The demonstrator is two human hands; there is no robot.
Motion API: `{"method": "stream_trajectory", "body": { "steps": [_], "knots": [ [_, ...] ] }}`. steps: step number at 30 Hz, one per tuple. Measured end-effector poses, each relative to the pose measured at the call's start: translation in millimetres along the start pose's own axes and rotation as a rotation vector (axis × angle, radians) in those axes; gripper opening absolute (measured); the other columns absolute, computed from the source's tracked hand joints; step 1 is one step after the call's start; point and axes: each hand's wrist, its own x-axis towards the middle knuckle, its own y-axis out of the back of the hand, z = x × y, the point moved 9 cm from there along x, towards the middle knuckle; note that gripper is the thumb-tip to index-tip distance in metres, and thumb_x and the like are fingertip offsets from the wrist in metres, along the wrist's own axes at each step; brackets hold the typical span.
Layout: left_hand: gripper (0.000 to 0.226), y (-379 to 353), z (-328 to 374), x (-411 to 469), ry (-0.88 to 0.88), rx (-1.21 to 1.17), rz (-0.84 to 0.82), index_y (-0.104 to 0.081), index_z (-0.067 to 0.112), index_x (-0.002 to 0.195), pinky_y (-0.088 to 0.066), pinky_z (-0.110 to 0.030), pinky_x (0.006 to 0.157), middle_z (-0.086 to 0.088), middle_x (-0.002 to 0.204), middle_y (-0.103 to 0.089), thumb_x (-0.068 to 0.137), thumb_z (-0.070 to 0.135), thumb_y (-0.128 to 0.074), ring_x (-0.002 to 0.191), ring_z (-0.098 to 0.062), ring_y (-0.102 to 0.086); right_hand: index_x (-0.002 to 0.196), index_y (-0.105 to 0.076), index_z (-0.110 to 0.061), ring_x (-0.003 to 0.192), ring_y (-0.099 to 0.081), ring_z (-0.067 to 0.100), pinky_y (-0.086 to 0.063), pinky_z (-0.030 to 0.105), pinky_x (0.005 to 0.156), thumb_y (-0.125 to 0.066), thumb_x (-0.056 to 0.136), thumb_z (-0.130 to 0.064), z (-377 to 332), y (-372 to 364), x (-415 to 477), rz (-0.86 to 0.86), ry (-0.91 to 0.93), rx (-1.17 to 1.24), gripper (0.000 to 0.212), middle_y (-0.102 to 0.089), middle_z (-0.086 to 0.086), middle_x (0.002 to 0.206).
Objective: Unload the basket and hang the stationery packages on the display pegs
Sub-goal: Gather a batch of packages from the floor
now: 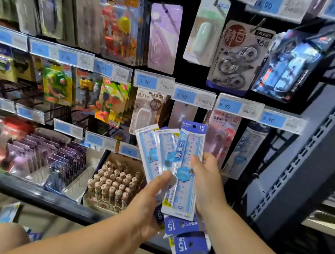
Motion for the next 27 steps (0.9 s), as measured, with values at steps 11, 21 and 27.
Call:
{"method": "stream_trajectory", "body": {
  "steps": [11, 21, 27],
  "knots": [
    [0.046, -0.4, 2.3, -15.6, -0.064, -0.066, -0.024, -0.063, 0.007, 0.12, -0.059, -0.053, 0.075, -0.021, 0.101, -0.073, 0.075, 0.017, -0.068, 0.077, -0.033, -0.073, 0.1, -0.051, -0.014, 0.081, -0.067, 0.02, -0.056, 0.033, 0.066, -0.049, 0.101, -0.018, -15.7, -3.5, -18.1, -0.001, 0.022, 0.052, 0.005, -0.066, 0.007, 0.092],
    [0.035, -6.4, 10.5, -11.0, -0.182, -0.051, -0.001, -0.061, 0.011, 0.124, -0.054, -0.055, 0.087, -0.022, 0.11, -0.071, 0.089, 0.012, -0.062, 0.093, -0.038, -0.07, 0.116, -0.06, -0.016, 0.087, -0.073, 0.024, -0.06, 0.04, 0.07, -0.056, 0.093, 0.0, -20.4, 11.0, -27.2, -0.141, -0.037, 0.041, 0.027, -0.073, 0.008, 0.1],
    [0.036, 3.5, 5.9, -5.2, -0.163, 0.073, 0.046, -0.062, 0.021, 0.12, -0.047, -0.068, 0.089, -0.01, 0.096, -0.076, 0.084, 0.022, -0.069, 0.082, -0.034, -0.073, 0.119, -0.052, -0.019, 0.091, -0.065, 0.02, -0.053, 0.044, 0.086, -0.051, 0.097, 0.001, -19.2, 69.2, -4.6, -0.031, -0.074, 0.089, 0.03, -0.067, 0.005, 0.105]
  ]
}}
